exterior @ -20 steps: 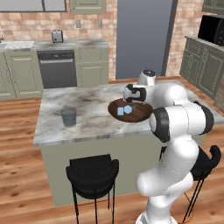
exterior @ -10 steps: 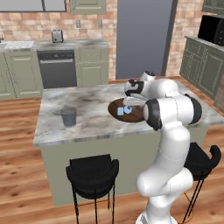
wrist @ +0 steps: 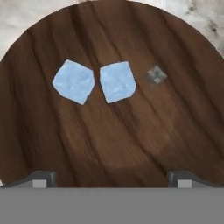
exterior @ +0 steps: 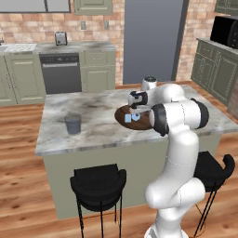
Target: There are four ice cubes in the ice bowl. Place two ice cubes in each glass of water.
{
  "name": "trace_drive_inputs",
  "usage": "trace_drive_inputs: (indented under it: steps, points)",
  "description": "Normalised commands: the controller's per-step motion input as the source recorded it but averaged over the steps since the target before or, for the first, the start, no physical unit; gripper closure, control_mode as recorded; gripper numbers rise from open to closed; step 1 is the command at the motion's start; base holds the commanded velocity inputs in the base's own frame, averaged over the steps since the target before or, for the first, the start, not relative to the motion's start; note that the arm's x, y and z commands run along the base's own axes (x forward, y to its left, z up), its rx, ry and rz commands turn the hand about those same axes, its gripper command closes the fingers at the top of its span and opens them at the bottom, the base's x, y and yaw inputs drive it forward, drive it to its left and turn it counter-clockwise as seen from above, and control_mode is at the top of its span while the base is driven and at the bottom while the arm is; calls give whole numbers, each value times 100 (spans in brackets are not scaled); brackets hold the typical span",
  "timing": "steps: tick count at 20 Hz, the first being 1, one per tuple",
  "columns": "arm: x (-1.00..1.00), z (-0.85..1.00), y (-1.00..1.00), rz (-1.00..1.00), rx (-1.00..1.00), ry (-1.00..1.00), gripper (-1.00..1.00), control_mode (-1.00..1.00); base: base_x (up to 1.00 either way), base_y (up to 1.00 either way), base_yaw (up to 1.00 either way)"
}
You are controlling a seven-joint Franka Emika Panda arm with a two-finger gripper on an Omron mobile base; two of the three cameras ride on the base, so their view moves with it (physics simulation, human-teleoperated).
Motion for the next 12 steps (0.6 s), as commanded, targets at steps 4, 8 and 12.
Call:
trace_drive_inputs:
  steps: [4,8,12]
  points:
    - [3,-31,0,0,-5,0,-100,-100,0,0,0]
    - [11,-24,0,0,-1,0,-100,-100,0,0,0]
    - [35,-2,0,0,0,0,-100,-100,0,0,0]
